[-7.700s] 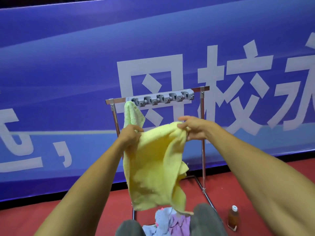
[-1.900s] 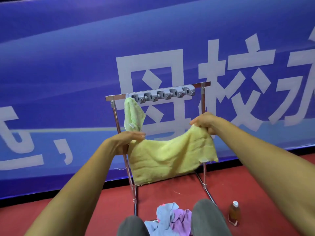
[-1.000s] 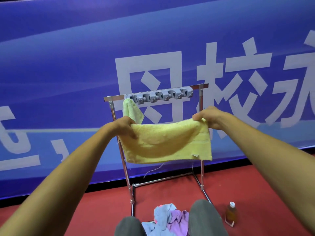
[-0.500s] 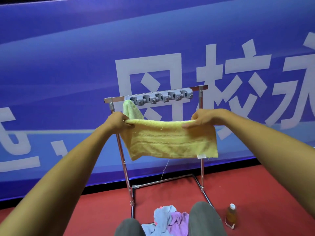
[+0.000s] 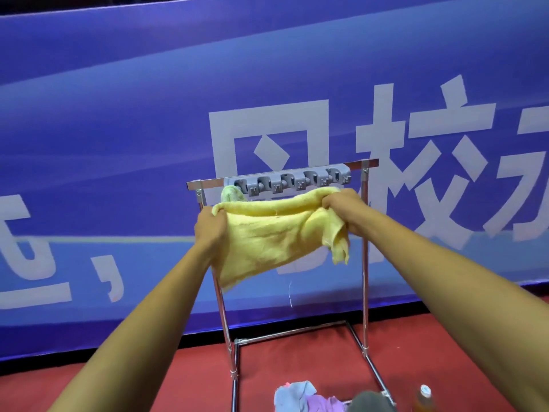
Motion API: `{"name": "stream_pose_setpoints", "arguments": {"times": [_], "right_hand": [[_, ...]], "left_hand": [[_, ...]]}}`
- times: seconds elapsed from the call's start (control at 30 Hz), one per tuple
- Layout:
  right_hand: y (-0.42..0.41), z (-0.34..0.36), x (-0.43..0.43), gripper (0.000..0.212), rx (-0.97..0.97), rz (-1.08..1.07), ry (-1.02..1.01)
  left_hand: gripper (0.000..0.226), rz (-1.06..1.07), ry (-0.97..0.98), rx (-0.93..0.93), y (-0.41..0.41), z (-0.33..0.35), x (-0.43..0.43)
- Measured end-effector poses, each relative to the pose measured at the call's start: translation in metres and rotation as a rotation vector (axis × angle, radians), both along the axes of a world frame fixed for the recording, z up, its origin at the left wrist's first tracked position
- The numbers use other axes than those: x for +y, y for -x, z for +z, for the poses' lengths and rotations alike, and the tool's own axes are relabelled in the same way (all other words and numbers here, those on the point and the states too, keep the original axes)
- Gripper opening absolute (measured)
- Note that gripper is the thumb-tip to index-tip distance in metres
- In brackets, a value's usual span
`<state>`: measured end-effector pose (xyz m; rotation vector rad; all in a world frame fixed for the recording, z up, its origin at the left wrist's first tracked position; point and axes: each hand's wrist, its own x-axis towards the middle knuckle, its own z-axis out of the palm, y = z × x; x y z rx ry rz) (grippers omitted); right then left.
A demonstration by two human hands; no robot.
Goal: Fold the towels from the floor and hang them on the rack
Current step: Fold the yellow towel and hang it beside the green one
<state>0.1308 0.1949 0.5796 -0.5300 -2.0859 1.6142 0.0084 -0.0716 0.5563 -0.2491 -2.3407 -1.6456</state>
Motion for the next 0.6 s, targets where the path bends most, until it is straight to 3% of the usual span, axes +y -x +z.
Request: {"name": "stream_pose_setpoints", "arguments": {"times": [0.1,0.17,0.23,0.27,0.4,0.47,0.53,0.6], "right_hand": [[0.029,0.001,-0.005,0.033,-0.010,-0.030,-0.095],[0.050,0.000,0.002,0.066,-0.048,0.014,-0.234],[0.058,0.003,-0.007,0.080,-0.036,0.136,-0.283],[0.060,0.006,-0.014,0.079,-0.027,0.197,-0.347],[0.079,0.009,-0.029,0.072,-0.092,0.283,-0.954],[0.091,0.013,-0.033,0.067,-0.105,0.273,-1.179],[0.104,0.021,-0.036,0.060,-0.103,0.207,-1.329],[0.118,0.027,-0.037,0.057,-0.111,0.107,-1.356]], "left_hand": [[0.043,-0.193,0.221,0.132,0.005,0.007,-0.007],[0.060,-0.346,0.510,0.178,0.013,0.012,-0.014],[0.058,-0.358,0.797,0.277,0.027,0.015,-0.017],[0.054,-0.328,0.912,0.336,0.032,0.017,-0.017],[0.053,-0.231,1.355,0.691,0.051,0.032,-0.015],[0.050,-0.172,1.522,0.783,0.059,0.040,-0.013],[0.045,-0.114,1.585,0.829,0.071,0.044,-0.013],[0.042,-0.011,1.534,0.834,0.085,0.045,-0.013]]}}
